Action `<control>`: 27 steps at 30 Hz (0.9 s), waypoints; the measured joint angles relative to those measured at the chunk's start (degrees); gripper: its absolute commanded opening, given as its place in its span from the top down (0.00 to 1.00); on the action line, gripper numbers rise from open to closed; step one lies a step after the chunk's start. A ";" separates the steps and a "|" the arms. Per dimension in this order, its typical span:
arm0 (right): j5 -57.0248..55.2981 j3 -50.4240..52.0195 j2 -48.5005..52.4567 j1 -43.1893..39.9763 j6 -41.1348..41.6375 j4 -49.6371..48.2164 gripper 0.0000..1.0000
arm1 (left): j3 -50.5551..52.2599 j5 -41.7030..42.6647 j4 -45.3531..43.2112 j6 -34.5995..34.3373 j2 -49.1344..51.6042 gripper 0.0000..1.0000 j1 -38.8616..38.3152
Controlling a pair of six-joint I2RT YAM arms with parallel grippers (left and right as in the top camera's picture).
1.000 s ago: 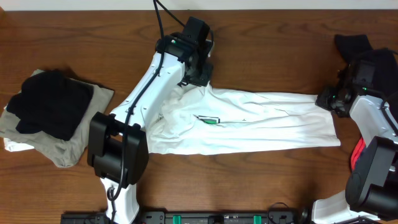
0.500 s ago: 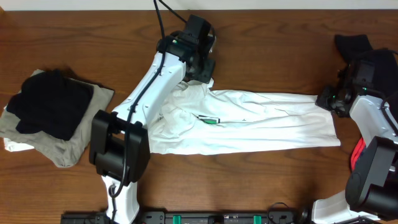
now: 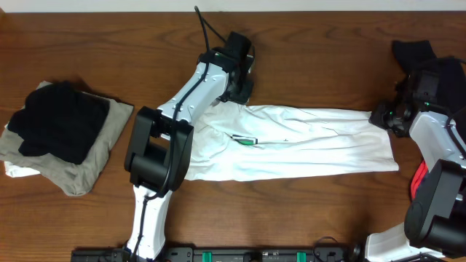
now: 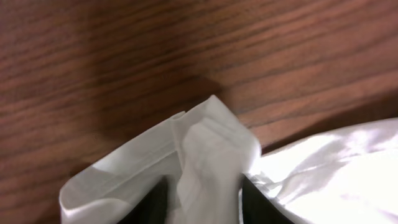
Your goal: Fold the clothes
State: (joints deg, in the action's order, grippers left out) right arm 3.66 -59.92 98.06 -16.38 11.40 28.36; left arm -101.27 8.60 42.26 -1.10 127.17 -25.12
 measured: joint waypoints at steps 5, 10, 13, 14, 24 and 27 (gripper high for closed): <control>0.00 0.00 0.00 0.00 0.00 -0.13 0.98 | 0.00 -0.02 -0.28 -0.04 0.00 0.92 0.00; 0.09 0.00 0.00 0.00 0.09 -1.38 0.96 | 0.00 -0.02 -0.31 0.04 -0.52 0.94 0.00; 0.26 0.00 0.00 0.00 0.11 -2.14 0.96 | 0.00 -0.48 0.26 0.07 -2.27 0.94 0.20; 0.37 0.00 0.00 0.00 0.13 -2.49 0.95 | 0.00 -0.59 0.74 0.02 -3.04 0.94 0.33; 3.17 0.00 0.00 0.00 0.15 -10.34 0.90 | -0.02 -1.57 8.92 -0.33 -16.35 0.94 2.45; 3.93 0.00 0.00 0.00 0.17 -12.83 0.89 | -0.02 -1.57 10.49 -0.35 -18.43 0.94 2.54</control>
State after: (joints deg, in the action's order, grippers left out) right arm 7.60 -59.92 98.06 -16.38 11.57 15.53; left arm -101.30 7.03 52.75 -1.45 108.75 -22.59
